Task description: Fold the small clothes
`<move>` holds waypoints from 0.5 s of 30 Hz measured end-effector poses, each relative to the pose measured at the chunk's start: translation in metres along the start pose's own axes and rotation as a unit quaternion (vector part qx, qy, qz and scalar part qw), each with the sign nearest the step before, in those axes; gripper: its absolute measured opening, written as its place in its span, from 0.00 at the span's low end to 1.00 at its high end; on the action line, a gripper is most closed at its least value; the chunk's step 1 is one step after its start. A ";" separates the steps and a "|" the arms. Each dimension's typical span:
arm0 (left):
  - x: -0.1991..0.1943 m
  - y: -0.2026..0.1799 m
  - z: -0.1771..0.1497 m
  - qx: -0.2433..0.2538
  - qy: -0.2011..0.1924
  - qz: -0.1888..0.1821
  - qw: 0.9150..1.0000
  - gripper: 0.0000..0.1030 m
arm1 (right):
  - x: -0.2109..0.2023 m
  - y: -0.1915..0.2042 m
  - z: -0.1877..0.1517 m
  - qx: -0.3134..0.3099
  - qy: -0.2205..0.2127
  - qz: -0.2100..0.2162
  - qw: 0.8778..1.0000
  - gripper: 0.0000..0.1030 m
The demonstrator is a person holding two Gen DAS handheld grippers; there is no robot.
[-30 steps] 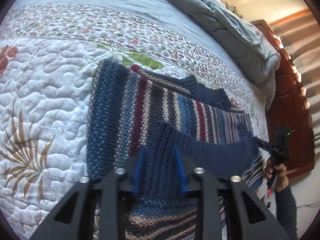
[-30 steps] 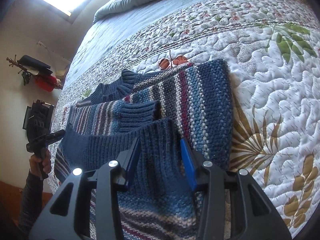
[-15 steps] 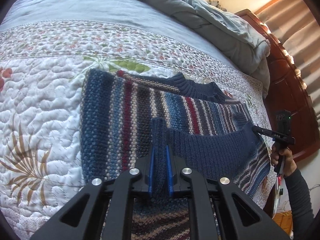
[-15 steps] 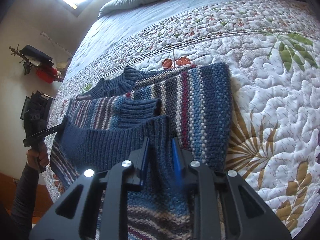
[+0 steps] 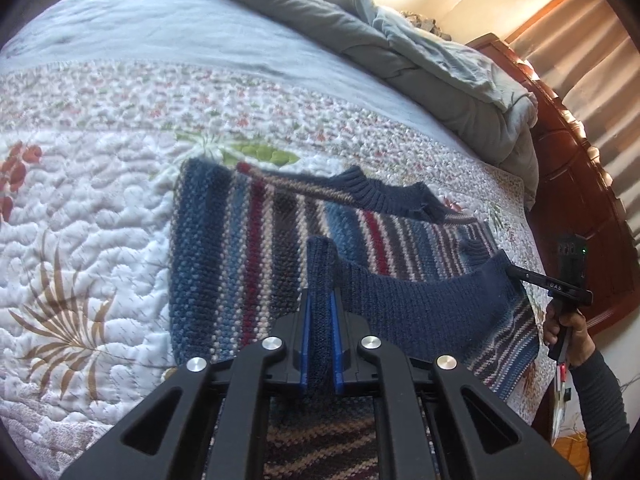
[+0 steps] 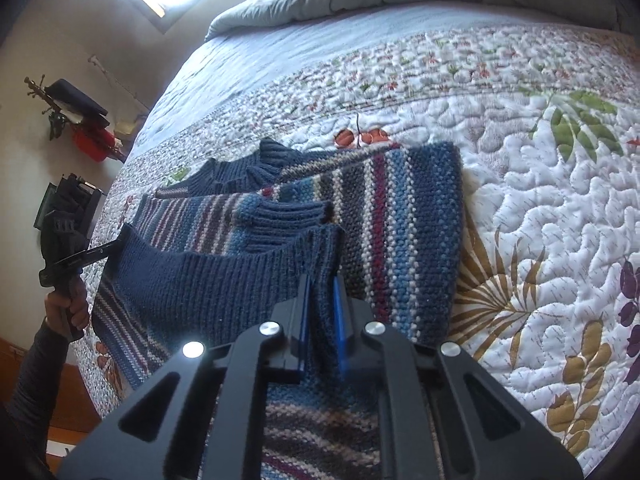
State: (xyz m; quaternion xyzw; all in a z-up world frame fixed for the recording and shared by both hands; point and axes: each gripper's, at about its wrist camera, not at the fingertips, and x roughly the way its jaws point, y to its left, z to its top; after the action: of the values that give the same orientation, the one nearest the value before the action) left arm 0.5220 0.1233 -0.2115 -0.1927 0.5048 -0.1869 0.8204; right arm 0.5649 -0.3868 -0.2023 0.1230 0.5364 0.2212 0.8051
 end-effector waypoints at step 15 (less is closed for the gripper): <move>-0.087 -0.052 0.053 0.040 -0.087 0.002 0.995 0.08 | -0.082 0.042 0.043 -0.022 -0.096 -0.019 0.995 0.08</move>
State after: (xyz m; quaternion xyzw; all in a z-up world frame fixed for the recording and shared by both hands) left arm 0.5272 0.1291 -0.0972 -0.1741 0.4243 -0.1875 0.8686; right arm 0.5687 -0.3887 -0.1007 0.1152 0.4541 0.2050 0.8594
